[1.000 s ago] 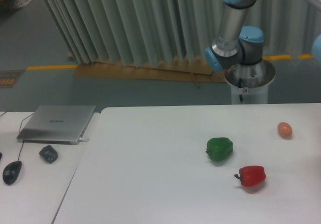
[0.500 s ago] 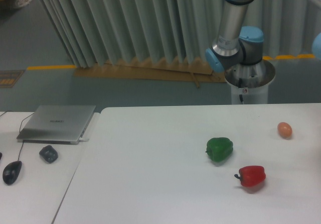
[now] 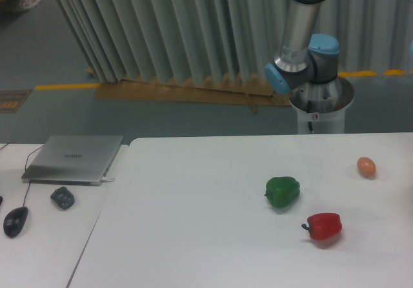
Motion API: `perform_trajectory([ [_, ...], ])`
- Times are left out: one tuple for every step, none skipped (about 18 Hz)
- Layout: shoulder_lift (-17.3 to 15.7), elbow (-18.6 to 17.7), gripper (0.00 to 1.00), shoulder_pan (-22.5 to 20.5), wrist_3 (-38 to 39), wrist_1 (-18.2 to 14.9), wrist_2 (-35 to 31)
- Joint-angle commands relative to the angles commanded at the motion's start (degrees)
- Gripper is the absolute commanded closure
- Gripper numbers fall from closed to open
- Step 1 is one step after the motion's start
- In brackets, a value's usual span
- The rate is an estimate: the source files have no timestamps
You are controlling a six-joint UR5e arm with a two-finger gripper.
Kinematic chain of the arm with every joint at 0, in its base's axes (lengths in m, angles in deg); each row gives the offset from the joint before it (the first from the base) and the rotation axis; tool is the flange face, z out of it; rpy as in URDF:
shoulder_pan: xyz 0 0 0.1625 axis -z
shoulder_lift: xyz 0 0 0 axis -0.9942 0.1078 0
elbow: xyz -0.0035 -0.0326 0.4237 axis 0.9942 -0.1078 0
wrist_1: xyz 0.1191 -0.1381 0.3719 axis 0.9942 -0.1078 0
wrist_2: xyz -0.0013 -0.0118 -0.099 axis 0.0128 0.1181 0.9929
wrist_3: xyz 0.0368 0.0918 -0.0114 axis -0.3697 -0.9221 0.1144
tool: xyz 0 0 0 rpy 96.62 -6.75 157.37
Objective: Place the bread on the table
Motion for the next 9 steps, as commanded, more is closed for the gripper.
perform_trajectory([
  [-0.1, 0.1, 0.00, 0.0, 0.0, -0.5, -1.0],
  [-0.3, 0.3, 0.00, 0.0, 0.0, -1.1, -2.3],
  [-0.4, 0.5, 0.00, 0.1, 0.0, -2.0, -3.8],
  [-0.4, 0.8, 0.00, 0.1, 0.0, -3.5, -7.2],
  [-0.4, 0.8, 0.00, 0.1, -0.4, -4.5, -10.5],
  [-0.3, 0.7, 0.00, 0.2, -0.5, -5.3, -14.1],
  [-0.2, 0.6, 0.00, 0.2, -0.5, -5.6, -16.9],
  [0.2, 0.4, 0.00, 0.2, -0.5, -5.5, -18.5],
  [0.5, 0.0, 0.00, 0.1, -0.5, -5.5, -18.8],
])
